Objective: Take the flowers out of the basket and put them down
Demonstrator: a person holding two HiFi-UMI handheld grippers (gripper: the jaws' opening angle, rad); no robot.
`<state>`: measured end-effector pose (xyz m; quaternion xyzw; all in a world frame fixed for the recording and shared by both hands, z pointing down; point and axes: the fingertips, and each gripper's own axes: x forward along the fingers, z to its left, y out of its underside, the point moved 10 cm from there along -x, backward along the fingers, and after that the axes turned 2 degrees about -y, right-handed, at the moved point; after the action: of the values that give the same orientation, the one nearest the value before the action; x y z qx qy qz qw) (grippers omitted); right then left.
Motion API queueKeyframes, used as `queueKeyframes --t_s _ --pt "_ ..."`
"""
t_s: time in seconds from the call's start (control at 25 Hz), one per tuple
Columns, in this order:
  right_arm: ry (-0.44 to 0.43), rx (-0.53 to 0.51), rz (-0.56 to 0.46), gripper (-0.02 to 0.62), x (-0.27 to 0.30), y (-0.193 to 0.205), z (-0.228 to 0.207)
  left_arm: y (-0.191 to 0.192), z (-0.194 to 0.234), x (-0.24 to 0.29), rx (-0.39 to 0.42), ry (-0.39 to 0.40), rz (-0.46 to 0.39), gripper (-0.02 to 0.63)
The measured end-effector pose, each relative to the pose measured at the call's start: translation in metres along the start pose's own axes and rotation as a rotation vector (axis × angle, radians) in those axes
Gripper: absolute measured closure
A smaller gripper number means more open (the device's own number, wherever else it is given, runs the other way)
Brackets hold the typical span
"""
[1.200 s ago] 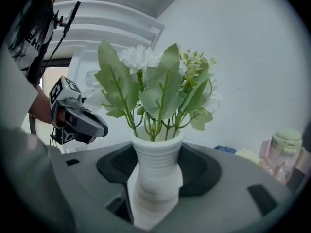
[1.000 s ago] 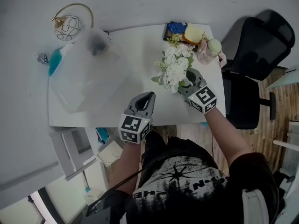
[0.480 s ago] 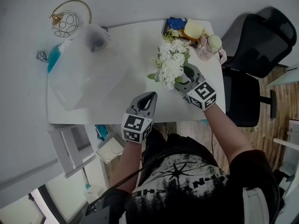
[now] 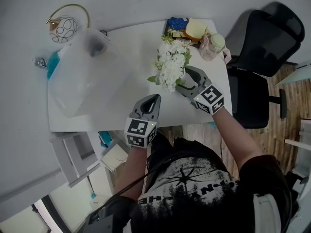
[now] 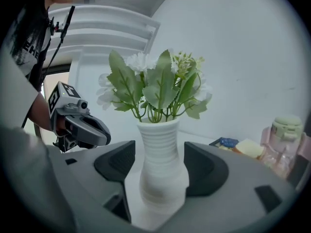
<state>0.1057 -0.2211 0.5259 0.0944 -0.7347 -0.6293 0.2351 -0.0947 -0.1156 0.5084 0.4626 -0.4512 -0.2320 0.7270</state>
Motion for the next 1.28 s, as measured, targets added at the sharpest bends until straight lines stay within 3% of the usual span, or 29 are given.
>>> queueKeyframes --t_s 0.52,0.8,0.92,1.28 --pt "0.035 -0.03 0.046 0.304 -0.035 -0.006 0.003 -0.007 -0.011 -0.001 0.025 0.012 -0.018 0.595" --pt "0.038 -0.037 0.039 0.474 -0.054 -0.02 0.018 -0.019 -0.018 -0.006 0.024 0.011 -0.058 0.595" --pt "0.019 0.012 0.023 0.549 -0.062 -0.024 0.023 -0.023 -0.021 -0.01 0.029 0.011 -0.073 0.595" --pt "-0.011 0.009 0.021 0.577 -0.07 -0.034 0.039 -0.029 -0.021 -0.025 0.024 0.002 -0.108 0.595"
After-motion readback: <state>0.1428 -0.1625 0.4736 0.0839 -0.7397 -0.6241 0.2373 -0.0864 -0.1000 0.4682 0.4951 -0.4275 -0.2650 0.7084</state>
